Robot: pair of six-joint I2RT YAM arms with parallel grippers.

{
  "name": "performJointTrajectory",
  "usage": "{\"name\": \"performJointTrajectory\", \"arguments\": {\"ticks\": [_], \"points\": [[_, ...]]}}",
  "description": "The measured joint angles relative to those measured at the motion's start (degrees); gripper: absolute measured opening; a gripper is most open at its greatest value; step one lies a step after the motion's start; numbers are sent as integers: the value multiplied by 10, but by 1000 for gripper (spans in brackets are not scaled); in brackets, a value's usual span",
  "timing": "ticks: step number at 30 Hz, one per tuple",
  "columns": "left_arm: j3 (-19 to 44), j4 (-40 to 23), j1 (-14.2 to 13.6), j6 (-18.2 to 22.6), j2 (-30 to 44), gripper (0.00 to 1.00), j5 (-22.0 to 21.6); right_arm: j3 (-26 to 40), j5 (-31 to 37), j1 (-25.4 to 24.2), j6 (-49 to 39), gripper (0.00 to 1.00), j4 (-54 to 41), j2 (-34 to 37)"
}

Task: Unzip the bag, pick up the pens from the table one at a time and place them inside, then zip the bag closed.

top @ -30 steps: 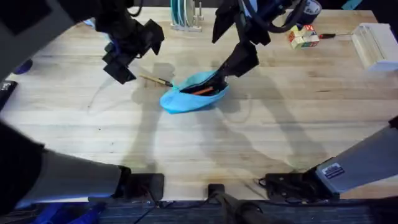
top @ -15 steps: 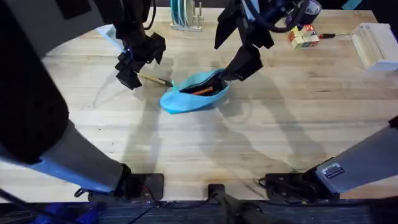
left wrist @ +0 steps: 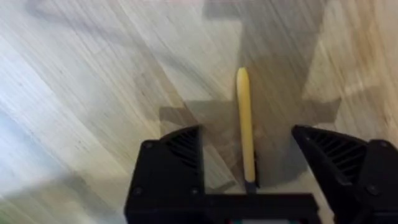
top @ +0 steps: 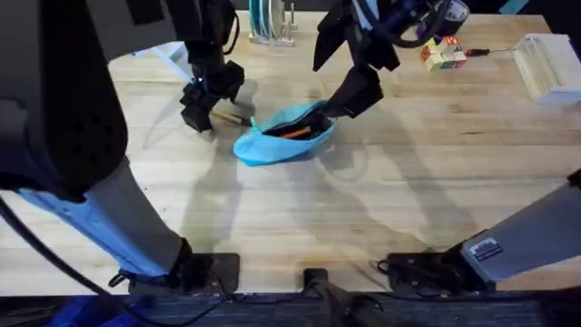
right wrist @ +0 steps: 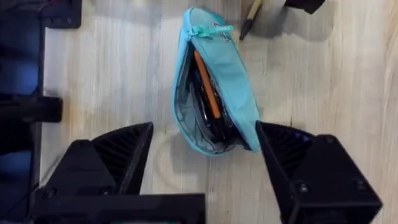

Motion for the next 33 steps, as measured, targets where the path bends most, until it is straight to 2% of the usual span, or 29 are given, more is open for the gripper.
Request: {"name": "performJointTrajectory", "arguments": {"ticks": [8, 12, 16, 28, 33], "points": [[9, 8, -12, -1, 8, 517, -13, 0, 0, 0, 0, 996, 0, 0], [9, 8, -12, -1, 8, 252, -13, 0, 0, 0, 0, 995, 0, 0], [10, 6, -12, -1, 8, 60, -15, 0, 1, 0, 0, 995, -9, 0], [15, 3, -12, -1, 9, 42, -18, 2, 1, 0, 0, 995, -20, -1], [34, -1, -12, 3, 10, 43, -39, 7, 2, 0, 0, 995, -21, -8]]}}
